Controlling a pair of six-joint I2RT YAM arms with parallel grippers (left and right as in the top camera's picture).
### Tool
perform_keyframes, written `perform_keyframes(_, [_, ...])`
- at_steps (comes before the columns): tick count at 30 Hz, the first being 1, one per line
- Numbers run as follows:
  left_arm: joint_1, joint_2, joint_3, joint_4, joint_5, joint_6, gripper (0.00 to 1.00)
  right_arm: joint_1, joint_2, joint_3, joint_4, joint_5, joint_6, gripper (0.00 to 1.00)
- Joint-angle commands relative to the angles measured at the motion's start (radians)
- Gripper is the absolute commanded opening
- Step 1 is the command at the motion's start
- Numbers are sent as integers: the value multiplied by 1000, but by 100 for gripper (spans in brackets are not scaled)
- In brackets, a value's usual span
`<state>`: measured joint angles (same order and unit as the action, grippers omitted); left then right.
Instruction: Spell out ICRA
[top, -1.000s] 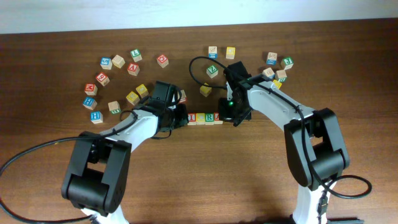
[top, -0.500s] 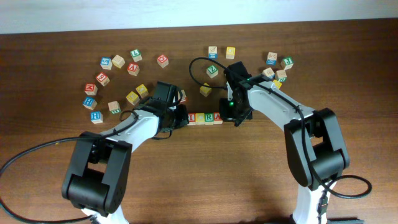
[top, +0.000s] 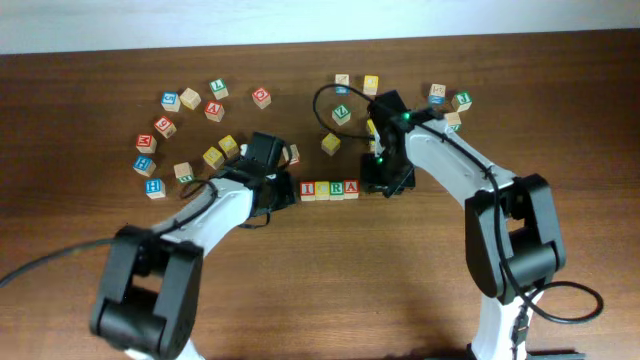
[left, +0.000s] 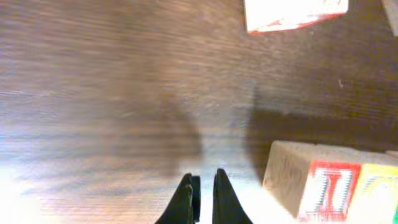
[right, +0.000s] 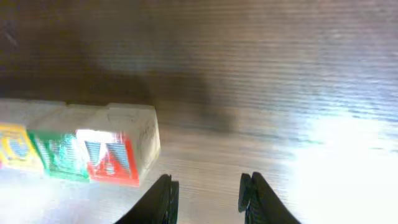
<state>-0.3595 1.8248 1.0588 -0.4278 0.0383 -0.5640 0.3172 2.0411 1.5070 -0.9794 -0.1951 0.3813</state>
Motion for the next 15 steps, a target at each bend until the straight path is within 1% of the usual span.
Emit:
perform_keyframes(1, [62, -180, -3, -63, -69, 20, 4, -24, -102, 111, -124, 35, -7, 40])
perform_keyframes(2, [87, -239, -3, -93, -69, 20, 5, -29, -149, 124, -158, 39, -8, 54])
perform_keyframes(3, [123, -331, -3, -145, -69, 20, 5, -31, -239, 127, -198, 60, -7, 75])
perform_keyframes(5, [164, -441, -3, -212, -69, 20, 13, -30, -363, 127, -256, 115, -7, 85])
perform_keyframes(6, [187, -529, -3, -260, -69, 27, 18, -26, -460, 126, -299, 149, -7, 98])
perform_keyframes(7, [201, -605, -3, -296, -73, 54, 36, -19, -539, 126, -336, 181, -7, 99])
perform_keyframes(9, [208, -713, -3, -345, -102, 65, 87, 2, -678, 124, -391, 227, -6, 98])
perform_keyframes(10, [208, -779, -3, -377, -124, 64, 99, 17, -769, 118, -409, 230, -6, 98])
perform_keyframes(12, [208, -864, -3, -428, -134, 64, 99, 44, -936, 108, -445, 231, 1, 98])
perform_keyframes(15, [208, -909, -3, -476, -134, 64, 99, 52, -1124, 71, -461, 233, 1, 98])
